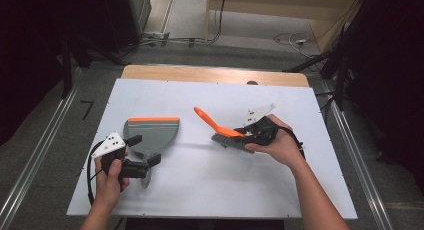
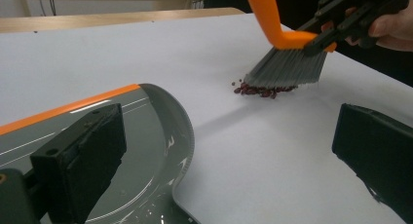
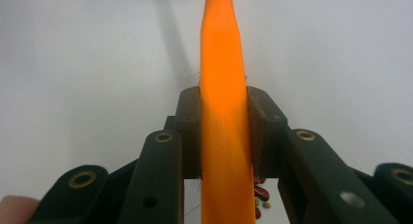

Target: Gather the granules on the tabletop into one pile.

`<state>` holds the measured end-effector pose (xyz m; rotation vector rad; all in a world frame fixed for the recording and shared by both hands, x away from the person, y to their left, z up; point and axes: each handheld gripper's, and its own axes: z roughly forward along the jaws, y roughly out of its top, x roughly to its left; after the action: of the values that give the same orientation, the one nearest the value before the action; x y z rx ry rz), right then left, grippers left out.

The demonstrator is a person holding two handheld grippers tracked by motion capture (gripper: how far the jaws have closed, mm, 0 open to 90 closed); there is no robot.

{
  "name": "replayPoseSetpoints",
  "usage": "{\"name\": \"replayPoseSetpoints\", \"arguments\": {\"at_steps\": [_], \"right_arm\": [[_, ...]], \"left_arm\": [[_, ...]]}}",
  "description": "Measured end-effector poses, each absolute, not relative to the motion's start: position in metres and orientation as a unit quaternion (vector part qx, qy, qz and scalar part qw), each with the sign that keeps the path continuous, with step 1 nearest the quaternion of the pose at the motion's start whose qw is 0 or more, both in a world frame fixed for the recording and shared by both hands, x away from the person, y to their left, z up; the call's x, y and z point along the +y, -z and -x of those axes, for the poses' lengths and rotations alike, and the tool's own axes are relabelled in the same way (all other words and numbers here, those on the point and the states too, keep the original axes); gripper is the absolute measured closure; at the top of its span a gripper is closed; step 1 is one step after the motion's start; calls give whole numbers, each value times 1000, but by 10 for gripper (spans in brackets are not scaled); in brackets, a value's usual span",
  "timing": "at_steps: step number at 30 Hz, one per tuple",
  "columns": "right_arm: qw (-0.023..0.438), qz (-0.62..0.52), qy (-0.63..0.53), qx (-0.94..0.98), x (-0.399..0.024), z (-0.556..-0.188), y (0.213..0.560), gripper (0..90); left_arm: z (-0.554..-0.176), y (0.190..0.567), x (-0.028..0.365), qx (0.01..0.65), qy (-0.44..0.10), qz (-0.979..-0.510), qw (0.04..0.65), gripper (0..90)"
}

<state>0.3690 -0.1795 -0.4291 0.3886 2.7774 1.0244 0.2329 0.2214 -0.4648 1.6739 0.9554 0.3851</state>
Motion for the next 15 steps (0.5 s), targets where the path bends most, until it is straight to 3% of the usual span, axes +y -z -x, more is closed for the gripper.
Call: {"name": "replayPoseSetpoints", "arguments": {"at_steps": [7,12,15], "right_arm": [[126,-237,-354,896,-209,-378,417,690],[207,-334,-288,873,-218,-383,431,690],[216,-361,-276,864,-216,-382,444,691]], "left_arm": [[-233,465,221,405,-163,-709,553,0],[-233,465,220,405,-163,-709,553,0],[-233,465,220,405,-163,-710,553,0]]}}
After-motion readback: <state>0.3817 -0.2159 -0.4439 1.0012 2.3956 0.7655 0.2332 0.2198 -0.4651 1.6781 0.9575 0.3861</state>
